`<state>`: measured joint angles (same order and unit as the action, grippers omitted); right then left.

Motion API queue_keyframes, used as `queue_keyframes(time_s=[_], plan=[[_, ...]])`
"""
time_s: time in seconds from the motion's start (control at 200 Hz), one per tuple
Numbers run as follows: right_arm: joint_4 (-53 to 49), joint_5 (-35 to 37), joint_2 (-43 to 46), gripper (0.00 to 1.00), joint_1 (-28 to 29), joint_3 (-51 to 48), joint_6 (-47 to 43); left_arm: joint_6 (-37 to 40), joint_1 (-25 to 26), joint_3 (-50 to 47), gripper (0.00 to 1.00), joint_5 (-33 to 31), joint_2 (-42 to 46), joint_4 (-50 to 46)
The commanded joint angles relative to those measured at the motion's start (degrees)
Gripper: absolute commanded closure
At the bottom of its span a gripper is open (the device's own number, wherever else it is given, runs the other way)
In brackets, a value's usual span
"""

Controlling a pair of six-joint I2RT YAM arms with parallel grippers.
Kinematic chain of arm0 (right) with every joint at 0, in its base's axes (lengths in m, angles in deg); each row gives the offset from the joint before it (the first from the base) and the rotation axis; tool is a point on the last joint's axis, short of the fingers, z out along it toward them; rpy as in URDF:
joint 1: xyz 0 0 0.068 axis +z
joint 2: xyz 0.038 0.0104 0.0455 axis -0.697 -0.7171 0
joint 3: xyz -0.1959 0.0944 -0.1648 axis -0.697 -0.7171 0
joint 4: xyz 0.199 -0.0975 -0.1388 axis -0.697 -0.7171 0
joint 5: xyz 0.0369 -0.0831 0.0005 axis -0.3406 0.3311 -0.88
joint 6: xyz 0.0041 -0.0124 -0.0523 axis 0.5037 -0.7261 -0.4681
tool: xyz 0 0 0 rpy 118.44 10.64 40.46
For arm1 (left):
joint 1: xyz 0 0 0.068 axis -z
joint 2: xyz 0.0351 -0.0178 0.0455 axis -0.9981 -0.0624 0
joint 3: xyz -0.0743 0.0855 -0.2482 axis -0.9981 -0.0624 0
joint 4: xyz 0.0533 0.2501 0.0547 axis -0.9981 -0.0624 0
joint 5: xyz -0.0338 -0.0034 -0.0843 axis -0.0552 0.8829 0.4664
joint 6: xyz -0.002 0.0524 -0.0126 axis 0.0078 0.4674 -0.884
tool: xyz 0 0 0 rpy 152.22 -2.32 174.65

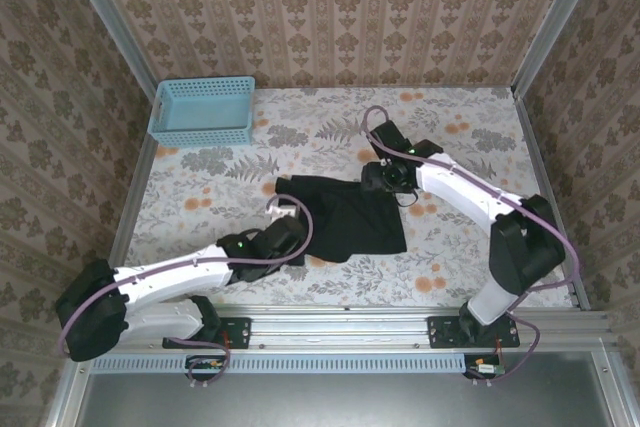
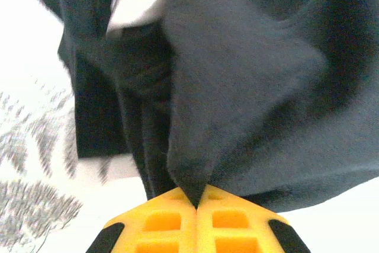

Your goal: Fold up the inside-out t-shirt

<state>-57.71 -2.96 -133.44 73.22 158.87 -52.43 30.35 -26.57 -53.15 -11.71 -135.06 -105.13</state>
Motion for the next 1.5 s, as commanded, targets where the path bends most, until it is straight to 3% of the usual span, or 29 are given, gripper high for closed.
queue_keyframes(time_s=[0.0,0.12,0.285,0.525,0.69,0.86,0.925,1.01,1.2,1.365,1.495], plan=[[2.1,-2.7,-4.5,0.35,1.1,3.0,-2.2,-6.8,-1.4,-4.0,0.99,-1.6,0.7,2.2],[2.0,-0.1,-8.4,0.4,1.3,1.9,-0.6,-6.9,-5.8,-7.1,0.99,1.1,-0.5,6.4],[1.8,4.5,-7.7,0.52,0.7,-5.0,3.8,-1.1,-11.6,-7.0,0.99,3.0,-1.8,7.7],[4.0,2.8,5.5,0.74,1.2,-23.9,16.7,11.7,-24.8,-0.2,0.98,12.1,-11.1,14.1],[4.1,1.5,14.6,0.77,9.0,-29.9,23.9,18.2,-29.6,12.5,0.98,19.9,-25.1,15.5],[1.1,2.5,20.4,0.68,11.1,-27.3,22.3,21.4,-31.2,22.7,0.89,22.2,-30.5,8.8],[0.9,4.7,21.5,0.57,9.4,-24.9,17.6,21.4,-31.2,22.6,0.78,20.5,-28.7,6.9],[3.7,2.5,19.4,0.52,5.4,-20.9,11.6,19.8,-31.4,20.9,0.66,17.7,-25.0,4.5],[10.2,-5.9,4.2,0.47,0.5,-8.5,3.0,14.4,-31.6,15.3,0.5,21.0,-19.1,7.6],[11.7,-9.4,-8.0,0.46,-1.1,2.3,-1.2,11.0,-31.5,14.6,0.43,25.0,-23.3,12.8],[11.7,-10.4,-14.7,0.38,-1.6,8.4,-3.7,9.0,-31.4,15.1,0.41,26.6,-26.9,16.6]])
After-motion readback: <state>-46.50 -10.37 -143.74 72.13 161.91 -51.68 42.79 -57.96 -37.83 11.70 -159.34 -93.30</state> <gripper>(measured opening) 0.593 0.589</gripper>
